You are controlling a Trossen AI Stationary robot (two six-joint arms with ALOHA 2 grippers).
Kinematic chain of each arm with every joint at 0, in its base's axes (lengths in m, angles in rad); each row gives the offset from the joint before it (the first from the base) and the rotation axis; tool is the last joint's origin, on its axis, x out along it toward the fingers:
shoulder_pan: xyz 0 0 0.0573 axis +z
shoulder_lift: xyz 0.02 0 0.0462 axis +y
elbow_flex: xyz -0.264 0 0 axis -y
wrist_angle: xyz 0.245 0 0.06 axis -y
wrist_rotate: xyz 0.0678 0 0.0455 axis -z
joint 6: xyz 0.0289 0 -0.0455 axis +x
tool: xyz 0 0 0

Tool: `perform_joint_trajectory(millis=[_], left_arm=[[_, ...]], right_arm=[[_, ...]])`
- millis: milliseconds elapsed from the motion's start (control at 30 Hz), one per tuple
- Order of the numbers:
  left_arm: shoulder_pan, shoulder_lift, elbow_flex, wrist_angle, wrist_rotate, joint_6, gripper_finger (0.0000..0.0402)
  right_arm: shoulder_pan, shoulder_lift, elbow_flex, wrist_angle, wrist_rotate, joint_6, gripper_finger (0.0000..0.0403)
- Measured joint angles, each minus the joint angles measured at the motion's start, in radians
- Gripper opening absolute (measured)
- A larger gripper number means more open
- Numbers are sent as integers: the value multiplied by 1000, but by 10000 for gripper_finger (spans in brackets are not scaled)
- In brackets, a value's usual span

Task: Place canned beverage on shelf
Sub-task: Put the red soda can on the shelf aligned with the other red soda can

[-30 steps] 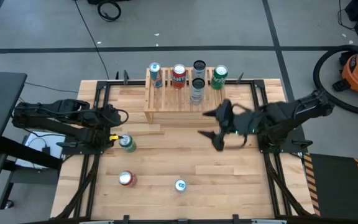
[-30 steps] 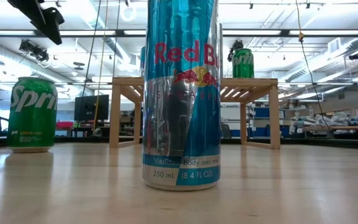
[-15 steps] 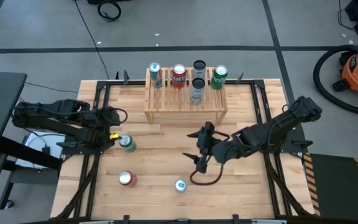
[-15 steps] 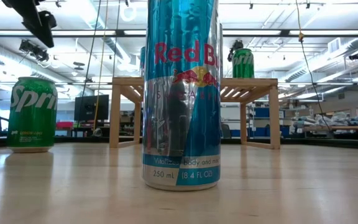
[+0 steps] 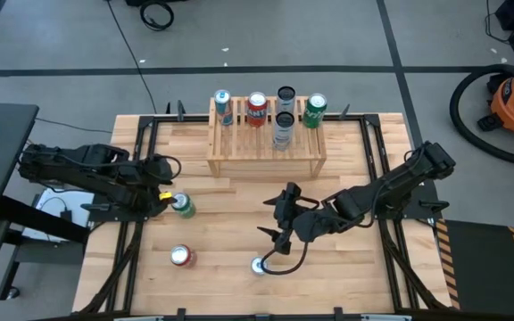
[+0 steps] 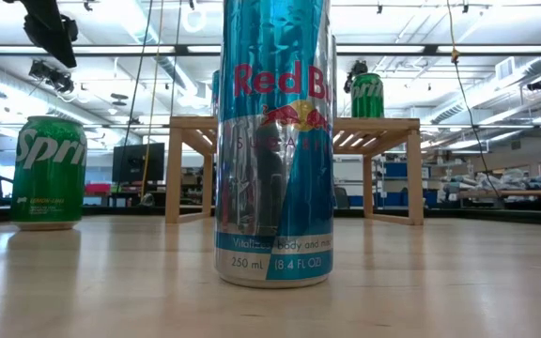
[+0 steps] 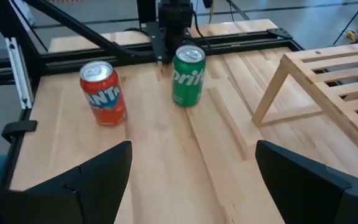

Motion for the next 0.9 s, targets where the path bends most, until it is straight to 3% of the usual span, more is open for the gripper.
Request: perform_joint_trajectory(millis=[133,267,467,900], left_arm=[[0,5,0,-3,21,-12,314],[-19,7,0,6,97,-127,314],[-147,42,0,90,67,-251,314],[-406,212,0,87,36,-552,314]], right_arm=[[7,-5,0,23,-1,2,352],[10,-4,0,30,-2,2,352],[10,-2,0,29,2,2,352],[10,-2,0,29,5,-26,352]])
